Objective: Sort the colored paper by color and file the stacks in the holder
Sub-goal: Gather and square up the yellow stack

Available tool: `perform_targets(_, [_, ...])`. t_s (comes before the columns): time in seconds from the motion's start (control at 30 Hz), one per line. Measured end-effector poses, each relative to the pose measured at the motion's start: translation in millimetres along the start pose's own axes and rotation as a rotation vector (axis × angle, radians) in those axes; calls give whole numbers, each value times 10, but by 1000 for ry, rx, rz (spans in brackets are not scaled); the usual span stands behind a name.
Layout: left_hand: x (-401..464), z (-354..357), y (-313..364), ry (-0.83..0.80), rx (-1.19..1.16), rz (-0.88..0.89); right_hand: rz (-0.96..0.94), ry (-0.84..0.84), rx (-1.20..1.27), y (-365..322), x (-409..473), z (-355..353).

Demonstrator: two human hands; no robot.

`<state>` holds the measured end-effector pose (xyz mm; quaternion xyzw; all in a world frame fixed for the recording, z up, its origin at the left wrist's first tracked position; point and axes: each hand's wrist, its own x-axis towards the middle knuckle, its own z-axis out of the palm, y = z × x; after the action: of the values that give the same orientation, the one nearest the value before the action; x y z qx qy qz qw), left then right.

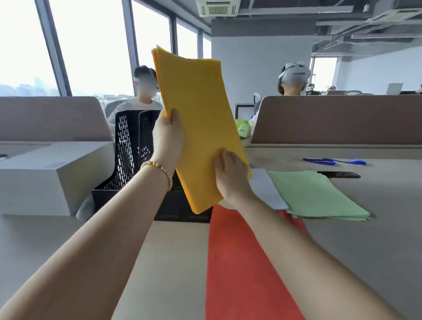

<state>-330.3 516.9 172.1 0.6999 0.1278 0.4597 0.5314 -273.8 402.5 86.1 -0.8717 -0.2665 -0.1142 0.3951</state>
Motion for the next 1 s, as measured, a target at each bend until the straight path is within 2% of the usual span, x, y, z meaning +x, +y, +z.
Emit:
perform_targets(0.1, [216,-441,-69,87,46,68,17,-16,74,-470,47,422])
perform_targets(0.23, [577,-988,-166,206,57,104,54,-139,327,-976,221,941])
perform_targets(0.43, [1081,-1413,-390,334,191,167,3,-283,535,-1475,563,1596])
perform_targets(0.67, [1343,-1622,-592,416,278,229,-69,-373,609,-1656,844,1989])
perform_targets(0.83, [1445,-1732,-589,473,318,284,-170,-425,622,-1762,834,1946])
perform_targets(1.0, [1467,-1726,-553,482,323,278,-160,-452,682,-1782,882,1939])
